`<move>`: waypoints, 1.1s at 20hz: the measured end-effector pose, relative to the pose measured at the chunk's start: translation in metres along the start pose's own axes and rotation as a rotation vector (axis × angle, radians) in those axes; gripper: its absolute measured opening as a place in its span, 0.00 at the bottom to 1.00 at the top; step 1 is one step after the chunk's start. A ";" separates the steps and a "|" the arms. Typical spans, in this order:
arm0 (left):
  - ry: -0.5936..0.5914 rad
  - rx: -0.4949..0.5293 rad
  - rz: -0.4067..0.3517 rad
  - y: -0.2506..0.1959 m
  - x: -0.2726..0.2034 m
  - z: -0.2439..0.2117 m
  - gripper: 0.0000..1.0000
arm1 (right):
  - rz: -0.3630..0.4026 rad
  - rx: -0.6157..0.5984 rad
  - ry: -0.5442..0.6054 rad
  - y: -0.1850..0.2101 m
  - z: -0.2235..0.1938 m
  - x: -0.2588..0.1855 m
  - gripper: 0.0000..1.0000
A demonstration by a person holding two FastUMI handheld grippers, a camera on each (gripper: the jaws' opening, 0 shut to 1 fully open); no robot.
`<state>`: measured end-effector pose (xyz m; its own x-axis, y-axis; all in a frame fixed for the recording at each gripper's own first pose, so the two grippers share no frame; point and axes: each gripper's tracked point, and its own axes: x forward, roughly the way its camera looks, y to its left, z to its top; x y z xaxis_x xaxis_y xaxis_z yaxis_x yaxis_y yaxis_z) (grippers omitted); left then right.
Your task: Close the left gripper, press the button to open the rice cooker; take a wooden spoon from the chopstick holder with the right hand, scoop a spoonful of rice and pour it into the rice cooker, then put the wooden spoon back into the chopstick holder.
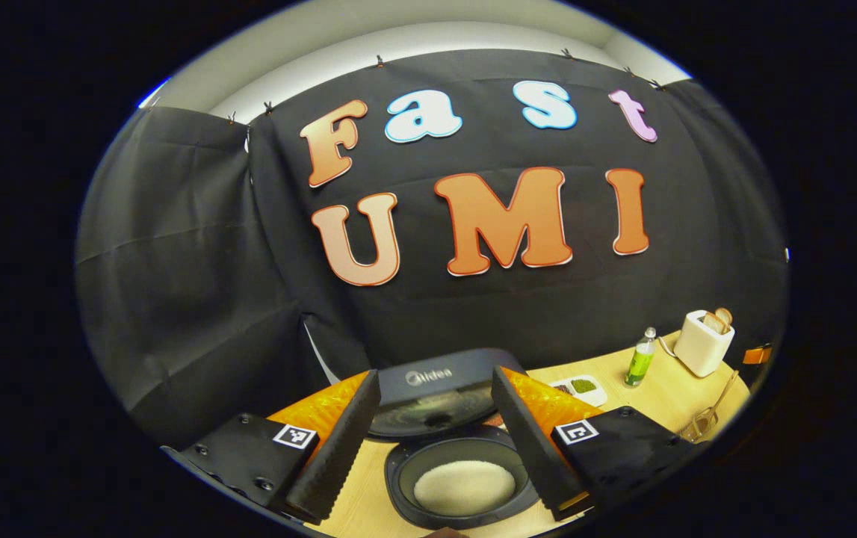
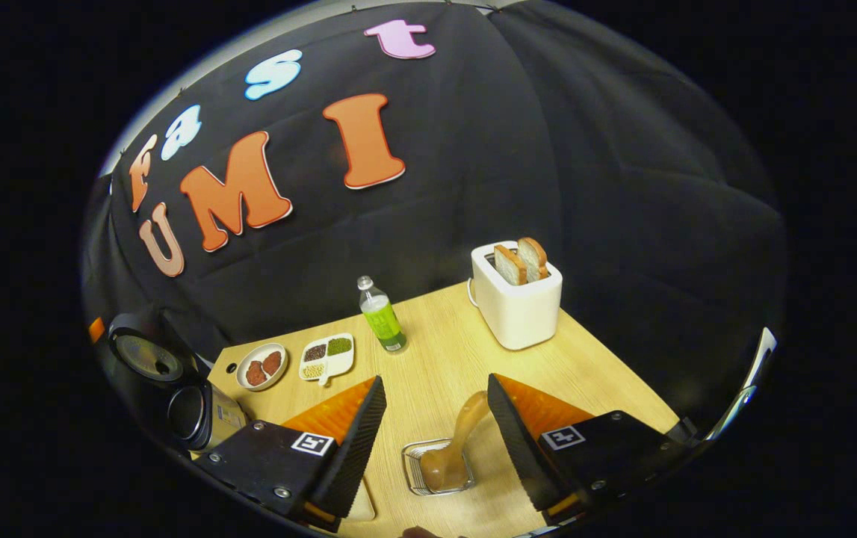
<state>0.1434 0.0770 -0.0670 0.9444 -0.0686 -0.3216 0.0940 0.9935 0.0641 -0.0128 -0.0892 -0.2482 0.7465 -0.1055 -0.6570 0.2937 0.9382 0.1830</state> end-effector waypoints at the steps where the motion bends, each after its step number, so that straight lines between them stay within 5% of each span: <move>1: -0.002 0.000 -0.003 0.007 0.008 0.010 0.97 | 0.008 -0.018 -0.011 0.007 0.005 -0.001 0.86; 3: -0.003 -0.005 -0.022 0.012 0.024 0.025 1.00 | 0.022 -0.043 -0.025 0.020 0.013 -0.003 0.86; 5: 0.008 -0.013 -0.030 0.019 0.043 0.034 0.93 | 0.034 -0.063 -0.035 0.031 0.016 -0.003 0.86; 7: 0.047 -0.034 -0.020 0.028 0.063 0.035 1.00 | 0.051 -0.064 -0.032 0.041 0.016 -0.005 0.86; 13: 0.282 -0.118 -0.028 0.028 0.114 -0.014 1.00 | 0.065 -0.080 -0.018 0.054 0.007 -0.008 0.86; 19: 0.557 -0.279 -0.098 0.006 0.109 -0.081 1.00 | 0.064 -0.054 -0.007 0.052 -0.003 -0.014 0.86; 20: 0.605 -0.312 -0.118 0.000 0.100 -0.089 0.93 | 0.066 -0.055 -0.008 0.053 -0.003 -0.015 0.86; 21: 0.663 -0.340 -0.129 -0.008 0.090 -0.098 1.00 | 0.069 -0.059 -0.012 0.054 -0.003 -0.016 0.86; 22: 0.709 -0.354 -0.132 -0.012 0.082 -0.105 0.93 | 0.071 -0.065 -0.015 0.054 -0.002 -0.016 0.86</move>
<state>0.1864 0.0694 -0.1932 0.4958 -0.2317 -0.8369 -0.0269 0.9592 -0.2815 -0.0101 -0.0358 -0.2296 0.7729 -0.0422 -0.6331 0.2008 0.9628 0.1809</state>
